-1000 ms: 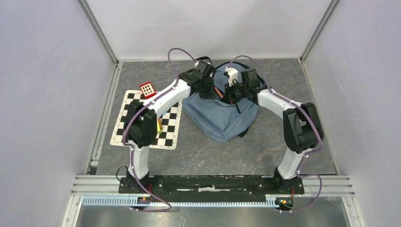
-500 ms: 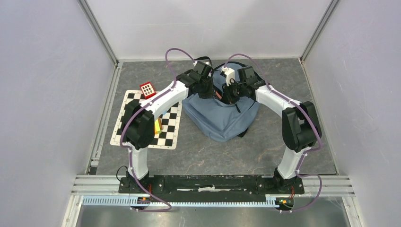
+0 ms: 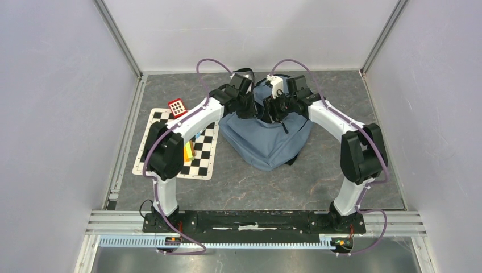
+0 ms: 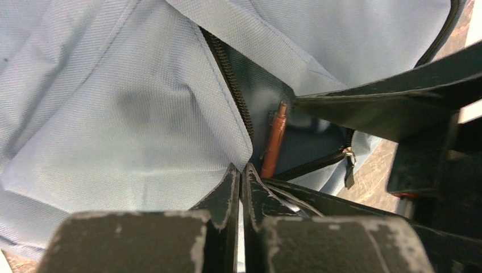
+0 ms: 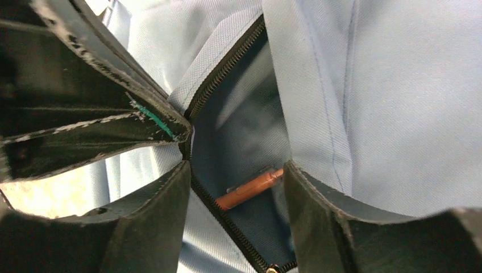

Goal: Pack the student bag
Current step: Place the stationery in the student bag, then pick up the stationery from the center of the board.

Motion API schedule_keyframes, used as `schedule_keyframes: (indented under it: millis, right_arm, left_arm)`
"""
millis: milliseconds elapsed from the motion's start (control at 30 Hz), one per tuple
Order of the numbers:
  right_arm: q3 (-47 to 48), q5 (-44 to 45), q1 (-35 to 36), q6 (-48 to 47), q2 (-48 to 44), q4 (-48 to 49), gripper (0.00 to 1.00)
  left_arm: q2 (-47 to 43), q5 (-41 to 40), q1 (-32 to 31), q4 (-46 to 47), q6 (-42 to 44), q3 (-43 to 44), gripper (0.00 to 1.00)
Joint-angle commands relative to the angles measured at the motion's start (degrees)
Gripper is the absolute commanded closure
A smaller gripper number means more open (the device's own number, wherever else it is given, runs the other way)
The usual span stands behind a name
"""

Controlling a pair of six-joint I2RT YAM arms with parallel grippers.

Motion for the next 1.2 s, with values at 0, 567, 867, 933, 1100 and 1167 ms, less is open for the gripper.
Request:
schedule_keyframes:
  millis: [0, 567, 867, 933, 1100, 1167]
  right_arm:
    - [1.4, 1.4, 0.6, 1.1, -5.8, 3.6, 0.32]
    - [2.6, 10.3, -4.5, 2.6, -16.0, 5.9, 0.18]
    - [1.0, 10.1, -4.9, 3.3, -16.0, 6.4, 0.21]
    - [0.7, 10.1, -4.9, 3.4, -16.1, 6.4, 0.21]
    - [0.5, 9.9, -5.1, 3.2, -15.8, 6.2, 0.21]
    - [0.7, 10.0, -5.2, 3.3, -15.7, 6.0, 0.22]
  left_arm:
    - [-5.4, 3.4, 2.1, 3.4, 3.5, -1.7, 0.87]
    - [-13.7, -11.5, 14.0, -6.8, 29.3, -9.7, 0.16]
    - [-5.4, -14.6, 22.6, -9.2, 40.6, -10.5, 0.44]
    - [-4.1, -12.6, 23.9, -8.7, 41.6, -10.8, 0.46]
    - [-0.4, -11.3, 24.5, -8.3, 43.6, -9.6, 0.49]
    - [1.2, -9.5, 24.9, -9.3, 44.3, -8.8, 0.49]
